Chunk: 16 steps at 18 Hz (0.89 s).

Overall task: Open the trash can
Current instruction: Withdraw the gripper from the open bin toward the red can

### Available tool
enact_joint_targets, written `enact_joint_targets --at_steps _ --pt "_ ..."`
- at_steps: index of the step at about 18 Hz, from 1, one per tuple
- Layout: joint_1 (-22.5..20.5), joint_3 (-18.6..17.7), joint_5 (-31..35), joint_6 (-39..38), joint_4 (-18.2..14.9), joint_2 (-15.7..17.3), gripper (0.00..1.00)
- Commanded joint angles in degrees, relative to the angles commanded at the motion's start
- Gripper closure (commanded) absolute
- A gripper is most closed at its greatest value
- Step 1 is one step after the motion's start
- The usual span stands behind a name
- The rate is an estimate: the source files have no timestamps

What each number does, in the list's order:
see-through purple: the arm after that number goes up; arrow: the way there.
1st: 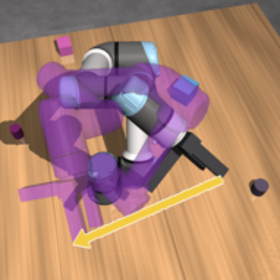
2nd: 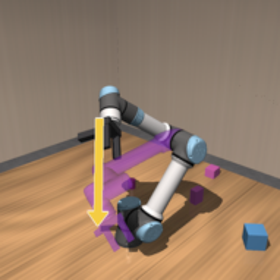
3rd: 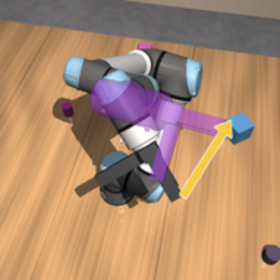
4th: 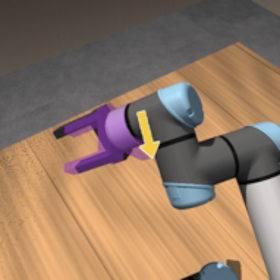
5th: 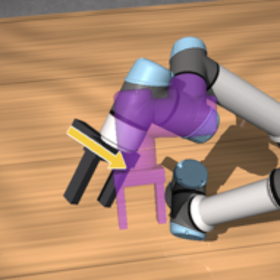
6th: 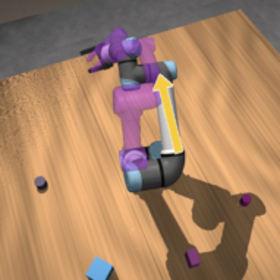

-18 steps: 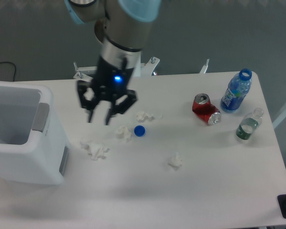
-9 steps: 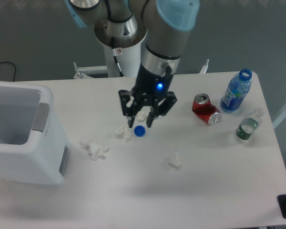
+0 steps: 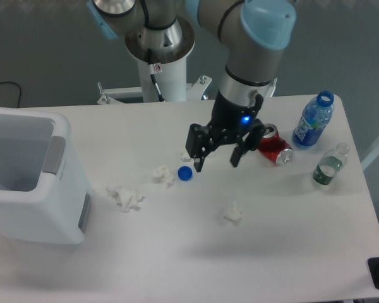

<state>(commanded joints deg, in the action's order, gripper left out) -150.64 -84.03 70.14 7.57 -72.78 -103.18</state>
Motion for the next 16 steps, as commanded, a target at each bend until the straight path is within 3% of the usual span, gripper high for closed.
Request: enact_joint_targets --at_steps 6,10,16 --pt "-4.2 0.2 0.0 -0.6 2.3 -3.2 0.0" --pt "-4.5 0.3 2.4 -0.3 4.7 -6.7 0.0" --pt "-3.3 0.8 9.1 0.0 4.8 -10.5 0.0"
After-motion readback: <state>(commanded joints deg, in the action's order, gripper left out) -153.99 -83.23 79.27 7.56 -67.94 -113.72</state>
